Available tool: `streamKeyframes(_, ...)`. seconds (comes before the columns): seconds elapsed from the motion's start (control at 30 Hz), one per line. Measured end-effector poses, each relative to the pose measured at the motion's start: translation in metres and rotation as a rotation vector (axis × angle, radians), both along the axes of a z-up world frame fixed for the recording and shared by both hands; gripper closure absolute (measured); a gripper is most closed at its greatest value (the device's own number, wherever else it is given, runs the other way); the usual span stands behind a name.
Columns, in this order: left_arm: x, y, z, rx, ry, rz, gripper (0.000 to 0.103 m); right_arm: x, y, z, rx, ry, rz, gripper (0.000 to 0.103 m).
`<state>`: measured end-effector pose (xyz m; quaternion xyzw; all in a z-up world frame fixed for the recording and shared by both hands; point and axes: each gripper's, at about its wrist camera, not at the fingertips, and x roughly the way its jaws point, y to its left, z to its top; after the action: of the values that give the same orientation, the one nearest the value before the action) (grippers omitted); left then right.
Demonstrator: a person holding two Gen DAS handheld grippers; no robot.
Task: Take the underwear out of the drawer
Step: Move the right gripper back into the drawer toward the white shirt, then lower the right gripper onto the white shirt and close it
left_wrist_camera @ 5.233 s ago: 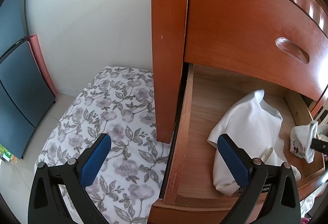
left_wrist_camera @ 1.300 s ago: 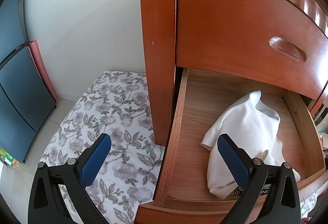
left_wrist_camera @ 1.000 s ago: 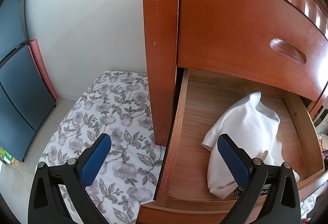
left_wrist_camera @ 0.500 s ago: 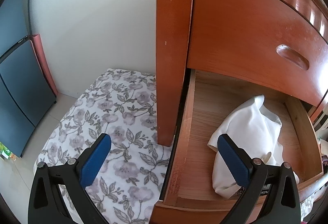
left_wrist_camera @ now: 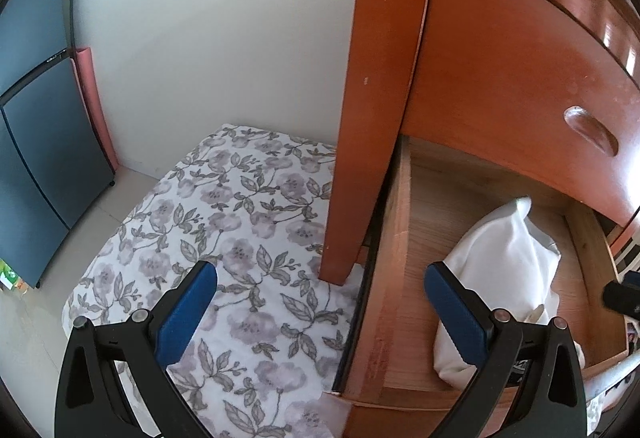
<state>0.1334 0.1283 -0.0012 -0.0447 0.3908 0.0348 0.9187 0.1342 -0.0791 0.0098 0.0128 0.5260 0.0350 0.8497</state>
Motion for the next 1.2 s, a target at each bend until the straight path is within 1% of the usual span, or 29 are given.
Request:
streamKeyframes(0.07, 0.0, 0.003, -0.001, 0.004, 0.005, 0.013, 0.0, 0.009, 0.012, -0.013, 0.01, 0.044, 0.033, 0.0)
streamKeyframes(0.2, 0.0, 0.008, -0.002, 0.0, 0.008, 0.035, 0.0, 0.023, 0.029, -0.027, 0.021, 0.104, 0.08, 0.0)
streamKeyframes(0.4, 0.001, 0.012, -0.003, -0.003, 0.011, 0.044, 0.0, 0.049, 0.042, -0.047, 0.043, 0.176, 0.091, 0.0)
streamKeyframes(0.6, 0.003, 0.012, -0.005, 0.001, 0.016, 0.051, 0.0, 0.066, 0.056, -0.065, 0.026, 0.231, 0.113, 0.0)
streamKeyframes(0.7, 0.003, 0.013, -0.005, 0.001, 0.017, 0.052, 0.0, 0.072, 0.063, -0.067, 0.023, 0.242, 0.127, 0.0)
streamKeyframes(0.87, 0.002, 0.013, -0.005, 0.001, 0.016, 0.051, 0.0, 0.076, 0.073, -0.074, -0.008, 0.29, 0.171, 0.0)
streamKeyframes(1.07, 0.002, 0.014, -0.005, 0.002, 0.014, 0.05, 0.0, 0.079, 0.076, -0.08, -0.023, 0.319, 0.18, 0.0)
streamKeyframes(1.2, 0.002, 0.013, -0.005, 0.002, 0.015, 0.05, 0.0, 0.08, 0.079, -0.082, -0.066, 0.322, 0.181, 0.0)
